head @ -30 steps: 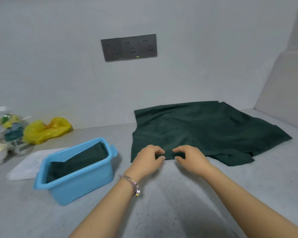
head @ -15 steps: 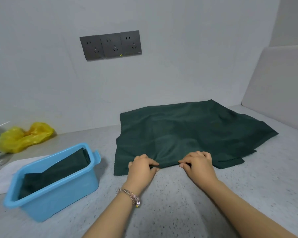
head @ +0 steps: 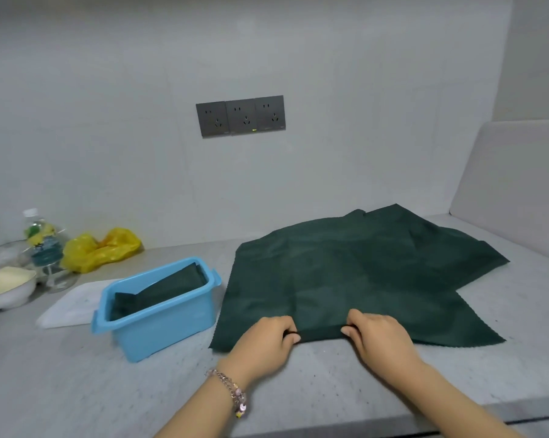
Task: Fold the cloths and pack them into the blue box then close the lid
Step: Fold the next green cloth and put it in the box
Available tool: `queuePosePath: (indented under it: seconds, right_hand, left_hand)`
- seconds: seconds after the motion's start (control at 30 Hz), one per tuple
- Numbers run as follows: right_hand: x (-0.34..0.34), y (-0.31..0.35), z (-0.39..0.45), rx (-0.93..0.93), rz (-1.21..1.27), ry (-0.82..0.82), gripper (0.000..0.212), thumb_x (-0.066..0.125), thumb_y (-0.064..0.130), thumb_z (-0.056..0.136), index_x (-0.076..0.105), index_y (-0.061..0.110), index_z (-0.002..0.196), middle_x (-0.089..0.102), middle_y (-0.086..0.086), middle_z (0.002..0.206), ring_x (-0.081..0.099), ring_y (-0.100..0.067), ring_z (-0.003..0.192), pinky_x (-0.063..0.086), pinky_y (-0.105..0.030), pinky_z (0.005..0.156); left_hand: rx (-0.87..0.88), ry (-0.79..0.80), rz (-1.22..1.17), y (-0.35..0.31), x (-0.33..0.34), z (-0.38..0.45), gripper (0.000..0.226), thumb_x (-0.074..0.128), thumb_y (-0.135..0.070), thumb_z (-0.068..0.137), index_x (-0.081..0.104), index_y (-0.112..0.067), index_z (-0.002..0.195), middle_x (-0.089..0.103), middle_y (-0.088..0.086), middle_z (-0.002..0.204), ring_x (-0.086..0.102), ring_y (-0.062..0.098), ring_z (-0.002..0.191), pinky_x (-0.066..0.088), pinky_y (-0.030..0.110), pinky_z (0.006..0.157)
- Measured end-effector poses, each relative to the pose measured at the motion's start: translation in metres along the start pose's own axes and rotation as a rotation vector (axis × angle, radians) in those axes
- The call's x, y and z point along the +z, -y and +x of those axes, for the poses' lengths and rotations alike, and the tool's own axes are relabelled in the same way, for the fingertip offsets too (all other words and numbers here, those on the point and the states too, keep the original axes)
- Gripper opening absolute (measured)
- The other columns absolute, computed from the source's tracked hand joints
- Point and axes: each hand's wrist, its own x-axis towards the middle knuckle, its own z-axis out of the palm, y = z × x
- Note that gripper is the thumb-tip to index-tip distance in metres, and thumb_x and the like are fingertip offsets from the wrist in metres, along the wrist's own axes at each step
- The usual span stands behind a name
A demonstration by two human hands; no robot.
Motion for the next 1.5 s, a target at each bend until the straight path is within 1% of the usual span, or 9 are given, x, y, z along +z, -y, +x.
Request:
queuePosePath:
  seconds: [0.13, 0.3, 0.5, 0.63, 0.7, 0.9, 1.1, 1.23, 1.5]
  right_hand:
    - [-0.016, 0.014, -0.015, 0.061, -0.200, 0.072, 0.024, 0.022, 0.045, 0.100, 0.027, 0.023, 0.091, 0.066, 0.003, 0.087, 0.062, -0.023, 0.080, 0.029, -0.030, 0.058]
    - [-0.038, 0.027, -0.034, 0.048, -0.262, 0.151, 0.024, 0.027, 0.045, 0.100, 0.030, 0.023, 0.090, 0.067, -0.003, 0.093, 0.061, -0.029, 0.088, 0.029, -0.031, 0.060]
    - [-0.068, 0.041, -0.049, 0.010, -0.238, 0.450, 0.022, 0.043, 0.037, 0.097, 0.054, 0.018, 0.095, 0.062, -0.007, 0.109, 0.057, -0.028, 0.101, 0.033, -0.028, 0.069]
    - [-0.093, 0.043, -0.040, 0.047, -0.104, 0.740, 0.017, 0.054, 0.039, 0.092, 0.059, 0.024, 0.087, 0.056, 0.003, 0.090, 0.051, -0.019, 0.083, 0.036, -0.023, 0.059]
    - [-0.098, 0.042, -0.028, 0.044, -0.112, 0.795, 0.014, 0.057, 0.039, 0.090, 0.061, 0.026, 0.087, 0.060, 0.003, 0.093, 0.052, -0.018, 0.084, 0.037, -0.023, 0.063]
    - [-0.057, 0.035, 0.024, 0.075, -0.287, 0.375, 0.021, 0.054, 0.036, 0.092, 0.062, 0.021, 0.105, 0.063, -0.002, 0.111, 0.059, -0.024, 0.103, 0.038, -0.028, 0.072]
    - [0.006, 0.014, 0.052, 0.050, -0.246, 0.233, 0.024, 0.042, 0.034, 0.097, 0.057, 0.018, 0.109, 0.060, -0.001, 0.114, 0.055, -0.021, 0.107, 0.037, -0.029, 0.084]
    - [0.034, 0.006, 0.050, 0.048, -0.151, 0.029, 0.022, 0.038, 0.036, 0.096, 0.054, 0.023, 0.103, 0.054, 0.007, 0.104, 0.053, -0.015, 0.098, 0.037, -0.026, 0.079]
    - [0.045, -0.005, 0.058, 0.037, -0.090, -0.010, 0.017, 0.043, 0.038, 0.093, 0.054, 0.026, 0.098, 0.050, 0.012, 0.094, 0.049, -0.012, 0.091, 0.031, -0.023, 0.072]
  left_hand:
    - [0.011, -0.007, 0.120, -0.010, -0.012, -0.021, 0.020, 0.042, -0.034, 0.098, 0.052, -0.019, 0.087, 0.064, 0.005, 0.086, 0.057, 0.024, 0.079, 0.034, 0.030, 0.061]
    - [0.060, 0.035, 0.226, -0.025, -0.024, -0.043, 0.024, 0.042, -0.034, 0.097, 0.059, -0.019, 0.091, 0.065, 0.002, 0.090, 0.056, 0.022, 0.086, 0.035, 0.029, 0.066]
    - [0.015, 0.323, 0.166, -0.044, -0.035, -0.063, 0.025, 0.047, -0.035, 0.095, 0.053, -0.021, 0.076, 0.052, -0.005, 0.074, 0.047, 0.017, 0.073, 0.035, 0.027, 0.062]
    - [-0.011, 0.544, 0.209, -0.055, -0.052, -0.058, 0.021, 0.050, -0.039, 0.093, 0.057, -0.023, 0.081, 0.051, -0.007, 0.073, 0.045, 0.014, 0.071, 0.035, 0.025, 0.062]
    - [-0.020, 0.542, 0.222, -0.057, -0.058, -0.048, 0.021, 0.051, -0.039, 0.093, 0.057, -0.024, 0.080, 0.052, -0.008, 0.071, 0.046, 0.014, 0.072, 0.036, 0.025, 0.062]
    - [-0.109, 0.187, 0.398, -0.044, -0.037, -0.005, 0.023, 0.043, -0.029, 0.097, 0.059, -0.013, 0.093, 0.062, 0.006, 0.102, 0.057, 0.026, 0.095, 0.038, 0.028, 0.071]
    - [-0.138, -0.027, 0.375, -0.010, 0.006, 0.024, 0.025, 0.039, -0.026, 0.098, 0.055, -0.013, 0.113, 0.054, 0.007, 0.117, 0.049, 0.027, 0.109, 0.039, 0.035, 0.085]
    - [-0.129, -0.195, 0.296, 0.007, 0.027, 0.032, 0.018, 0.036, -0.025, 0.096, 0.049, -0.018, 0.106, 0.048, -0.001, 0.113, 0.042, 0.020, 0.108, 0.032, 0.031, 0.088]
    - [-0.163, -0.154, 0.198, 0.016, 0.025, 0.055, 0.012, 0.042, -0.019, 0.090, 0.051, -0.018, 0.099, 0.053, -0.002, 0.108, 0.044, 0.020, 0.104, 0.029, 0.027, 0.082]
